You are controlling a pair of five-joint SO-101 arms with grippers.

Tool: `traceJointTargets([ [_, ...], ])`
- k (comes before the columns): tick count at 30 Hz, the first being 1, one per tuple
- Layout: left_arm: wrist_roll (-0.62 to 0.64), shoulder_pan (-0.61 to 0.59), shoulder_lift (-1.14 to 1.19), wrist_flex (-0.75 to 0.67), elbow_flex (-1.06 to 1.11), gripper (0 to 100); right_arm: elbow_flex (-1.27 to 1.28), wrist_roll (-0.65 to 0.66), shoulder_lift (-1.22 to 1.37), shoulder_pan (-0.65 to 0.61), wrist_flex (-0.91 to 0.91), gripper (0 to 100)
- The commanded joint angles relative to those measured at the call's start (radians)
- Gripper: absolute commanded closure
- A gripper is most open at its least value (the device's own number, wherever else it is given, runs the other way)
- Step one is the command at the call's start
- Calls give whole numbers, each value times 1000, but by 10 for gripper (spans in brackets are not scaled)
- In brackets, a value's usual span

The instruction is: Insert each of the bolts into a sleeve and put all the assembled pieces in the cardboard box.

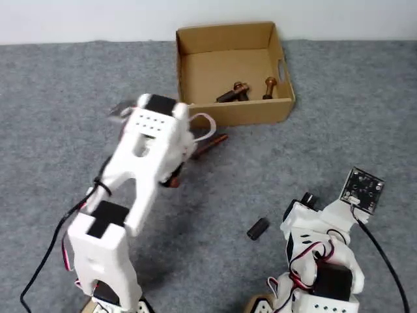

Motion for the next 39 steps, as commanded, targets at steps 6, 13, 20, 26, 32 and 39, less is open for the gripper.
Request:
traceJointTargets([
  [6, 43, -218, -64, 29, 56, 991, -9, 6, -7, 2, -25, 991],
  [13, 40, -226, -71, 29, 124, 851, -9, 6, -7, 2, -25, 991],
  [20, -247, -224, -72, 31, 128, 839, -9, 6, -7, 2, -25, 991],
  [26, -925, -242, -72, 31, 127, 840, -9, 6, -7, 2, -25, 991],
  [32, -1557, -239, -72, 29, 127, 851, -8, 8, -7, 2, -22, 991],
  [39, -2355, -242, -71, 28, 134, 936, -8, 8, -7, 4, -19, 991],
])
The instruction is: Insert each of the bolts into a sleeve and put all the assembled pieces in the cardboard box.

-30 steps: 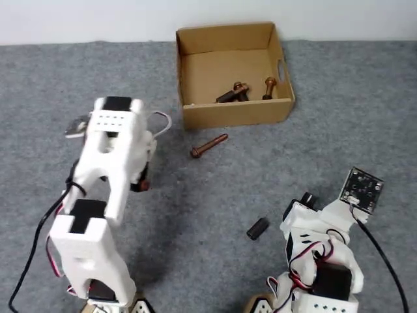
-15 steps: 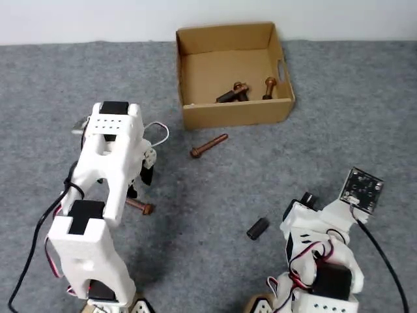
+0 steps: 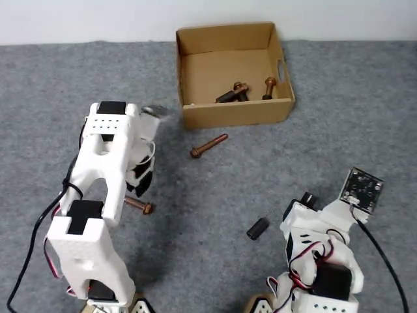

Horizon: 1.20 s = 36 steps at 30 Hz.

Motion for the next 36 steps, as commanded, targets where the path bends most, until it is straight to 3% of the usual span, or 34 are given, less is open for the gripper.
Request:
traceJointTargets([
  [1, -394, -9, -60, 26, -1, 937, -8, 8, -7, 4, -19, 991],
  [6, -624, -25, -54, 26, 1, 934, -6, 8, -7, 4, -21, 991],
  [10, -721, -32, -52, 28, 1, 877, -6, 8, -7, 8, -21, 991],
  [13, -730, -31, -52, 28, 1, 814, -6, 8, -7, 8, -21, 991],
  [22, -764, -6, -49, 17, 67, 812, -5, 8, -7, 8, -24, 991],
  [29, -760, -5, -48, -147, 160, 813, -2, 8, -7, 5, -24, 991],
  [36, -760, -6, 74, -219, 183, 913, 5, 8, -7, 5, -25, 991],
])
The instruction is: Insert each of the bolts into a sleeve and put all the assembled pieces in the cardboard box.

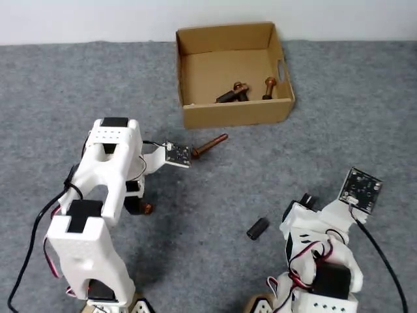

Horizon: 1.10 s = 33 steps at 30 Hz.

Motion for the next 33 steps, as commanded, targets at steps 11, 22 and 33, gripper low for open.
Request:
traceJointTargets([
  [11, 23, 17, 44, 146, -96, 991, -11, 8, -5, 5, -25, 991],
  [22, 255, 17, -477, 216, 82, 992, -43, 9, -21, 4, -18, 991],
  [33, 614, 9, -1019, 35, 355, 992, -32, 12, -226, -140, 4, 991],
])
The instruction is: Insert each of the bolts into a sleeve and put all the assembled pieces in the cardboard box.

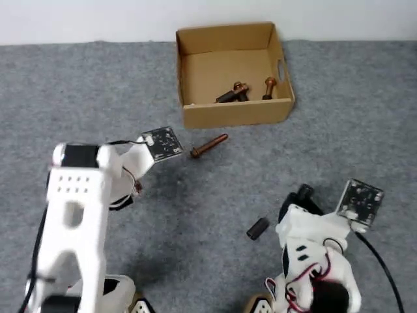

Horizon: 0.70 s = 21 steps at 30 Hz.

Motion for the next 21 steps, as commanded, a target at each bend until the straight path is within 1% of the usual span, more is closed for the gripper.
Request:
traceJointTargets([
  [1, 170, 5, -146, -91, 42, 992, -32, 11, 4, -59, -22, 991],
  [4, 311, 8, -218, -158, 87, 989, -34, 11, -2, -117, -38, 991],
  [7, 480, 9, -278, -215, 130, 988, -34, 11, -2, -189, -38, 991],
  [9, 563, 35, -318, -239, 159, 988, -34, 11, -2, -239, -38, 991],
  [14, 649, 129, -428, -259, 219, 988, -31, 11, -1, -386, -79, 991],
  [16, 677, 176, -482, -295, 239, 991, -29, 11, 1, -461, -81, 991],
  [19, 786, 236, -585, -390, 282, 992, -28, 20, 2, -547, -81, 991],
  [21, 887, 270, -669, -466, 335, 993, -26, 60, 2, -588, -82, 991],
])
